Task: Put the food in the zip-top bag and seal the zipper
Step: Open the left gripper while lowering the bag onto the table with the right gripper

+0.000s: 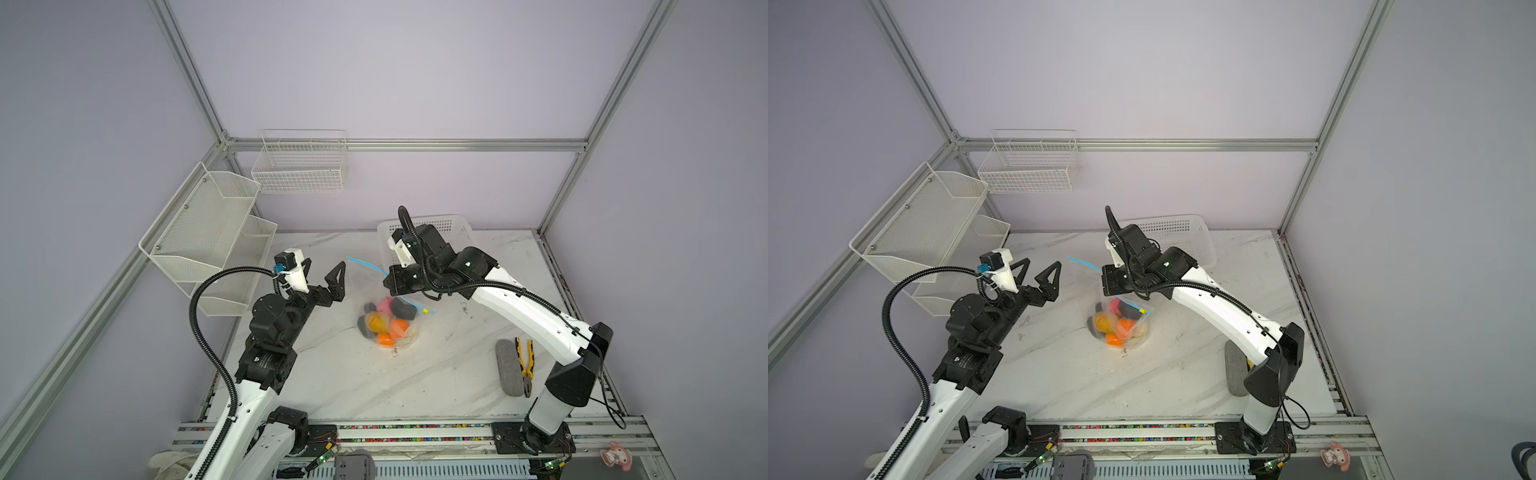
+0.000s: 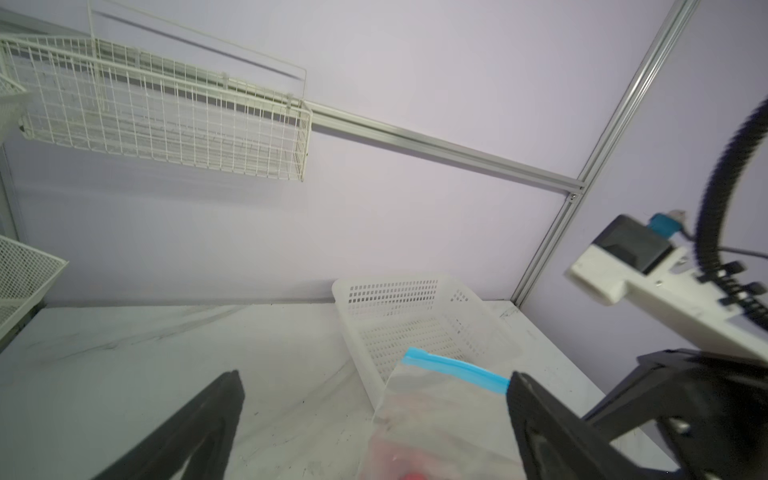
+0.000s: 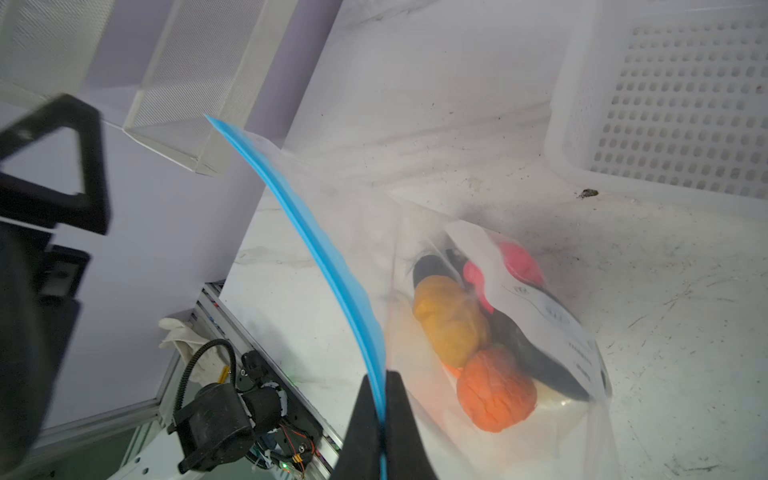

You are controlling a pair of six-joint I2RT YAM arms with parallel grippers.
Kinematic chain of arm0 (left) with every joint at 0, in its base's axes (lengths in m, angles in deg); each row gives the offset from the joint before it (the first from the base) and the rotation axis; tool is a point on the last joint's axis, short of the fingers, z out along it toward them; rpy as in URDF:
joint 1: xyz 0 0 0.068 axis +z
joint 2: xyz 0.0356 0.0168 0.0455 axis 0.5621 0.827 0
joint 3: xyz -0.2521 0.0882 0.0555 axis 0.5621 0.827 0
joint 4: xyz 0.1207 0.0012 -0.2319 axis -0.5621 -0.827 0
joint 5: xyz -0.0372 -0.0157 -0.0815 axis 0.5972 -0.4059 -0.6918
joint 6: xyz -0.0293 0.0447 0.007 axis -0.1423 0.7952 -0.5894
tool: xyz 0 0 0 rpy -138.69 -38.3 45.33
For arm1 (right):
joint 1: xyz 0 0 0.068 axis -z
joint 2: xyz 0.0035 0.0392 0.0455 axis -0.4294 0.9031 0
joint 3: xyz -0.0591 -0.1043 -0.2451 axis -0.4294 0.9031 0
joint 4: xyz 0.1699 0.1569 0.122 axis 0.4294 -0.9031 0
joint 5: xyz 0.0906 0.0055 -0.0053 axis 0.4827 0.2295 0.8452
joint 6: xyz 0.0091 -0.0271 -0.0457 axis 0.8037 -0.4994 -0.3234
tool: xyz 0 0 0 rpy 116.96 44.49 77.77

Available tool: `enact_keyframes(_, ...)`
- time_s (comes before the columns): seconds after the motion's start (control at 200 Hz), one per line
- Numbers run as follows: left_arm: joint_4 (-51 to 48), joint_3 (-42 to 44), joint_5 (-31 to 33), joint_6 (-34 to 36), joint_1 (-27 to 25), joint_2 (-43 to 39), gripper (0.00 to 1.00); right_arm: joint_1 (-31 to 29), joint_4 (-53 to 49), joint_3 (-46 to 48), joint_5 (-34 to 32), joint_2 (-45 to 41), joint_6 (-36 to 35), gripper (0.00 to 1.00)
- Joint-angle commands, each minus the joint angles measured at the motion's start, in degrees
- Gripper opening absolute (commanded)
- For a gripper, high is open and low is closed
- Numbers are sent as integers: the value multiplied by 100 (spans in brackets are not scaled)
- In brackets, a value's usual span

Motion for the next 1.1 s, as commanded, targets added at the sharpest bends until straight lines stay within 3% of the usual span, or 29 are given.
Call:
enact_keyframes(0.0, -57, -656, 11, -205, -20, 73, 100, -32, 271, 60, -17, -306, 797, 0)
enact_keyframes(0.425, -646, -888, 498, -313, -16, 61, 100, -613, 1629, 871, -437, -1014, 2250, 0)
enact_keyframes(0.685, -1175, -1019, 1523, -161, 1, -39, 100, -936, 3688, 2311, -783, -1585, 3449, 0)
enact_keyframes(1.095, -976, -636, 1714, -2, 323, -340, 100, -1486, 5207, 2005, -738, -515, 4179, 0)
